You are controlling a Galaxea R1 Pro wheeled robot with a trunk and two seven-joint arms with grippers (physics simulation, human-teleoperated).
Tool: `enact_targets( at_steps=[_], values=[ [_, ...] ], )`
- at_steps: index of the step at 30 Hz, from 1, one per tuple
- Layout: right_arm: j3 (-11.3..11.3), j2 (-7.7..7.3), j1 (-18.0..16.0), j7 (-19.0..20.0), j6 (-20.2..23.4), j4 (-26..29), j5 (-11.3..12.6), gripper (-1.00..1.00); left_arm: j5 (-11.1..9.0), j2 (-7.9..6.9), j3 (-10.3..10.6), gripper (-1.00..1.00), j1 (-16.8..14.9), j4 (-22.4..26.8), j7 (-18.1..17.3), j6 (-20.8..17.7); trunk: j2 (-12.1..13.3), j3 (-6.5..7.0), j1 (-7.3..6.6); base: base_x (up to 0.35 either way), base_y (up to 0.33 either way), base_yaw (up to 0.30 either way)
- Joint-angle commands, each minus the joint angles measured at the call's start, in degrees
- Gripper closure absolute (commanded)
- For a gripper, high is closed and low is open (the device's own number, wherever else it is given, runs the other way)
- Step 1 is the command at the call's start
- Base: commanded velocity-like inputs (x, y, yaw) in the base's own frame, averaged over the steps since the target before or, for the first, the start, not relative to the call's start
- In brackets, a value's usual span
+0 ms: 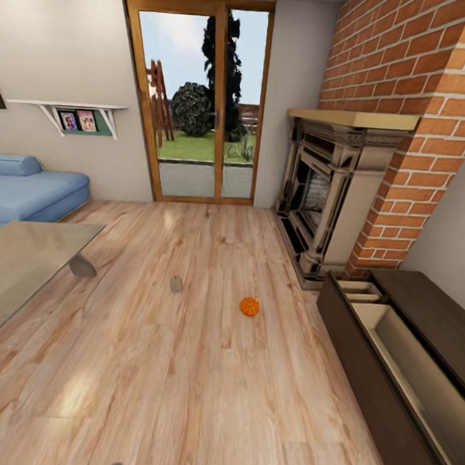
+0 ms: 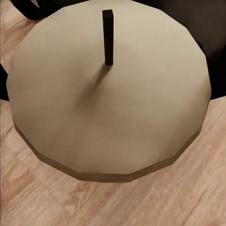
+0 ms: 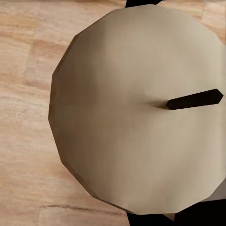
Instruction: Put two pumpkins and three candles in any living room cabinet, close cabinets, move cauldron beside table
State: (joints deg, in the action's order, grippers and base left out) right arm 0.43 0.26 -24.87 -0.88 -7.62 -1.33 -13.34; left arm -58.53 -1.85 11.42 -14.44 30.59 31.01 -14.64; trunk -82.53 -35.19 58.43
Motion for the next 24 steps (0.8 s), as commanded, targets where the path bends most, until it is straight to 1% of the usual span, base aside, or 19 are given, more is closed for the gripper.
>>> enact_targets(
  at_steps=[1, 24],
  values=[
    [0.0, 0.00, 0.0, 0.1, 0.0, 0.0, 0.2, 1.00, 0.1, 0.00, 0.0, 1.00, 0.0, 0.0, 0.0, 0.0, 0.0, 0.00, 0.00, 0.336, 0.000, 0.000],
    [-0.1, 0.00, 0.0, 0.1, 0.0, 0.0, 0.3, 1.00, 0.1, 0.00, 0.0, 1.00, 0.0, 0.0, 0.0, 0.0, 0.0, 0.00, 0.00, 0.336, 0.000, 0.000]
  ],
)
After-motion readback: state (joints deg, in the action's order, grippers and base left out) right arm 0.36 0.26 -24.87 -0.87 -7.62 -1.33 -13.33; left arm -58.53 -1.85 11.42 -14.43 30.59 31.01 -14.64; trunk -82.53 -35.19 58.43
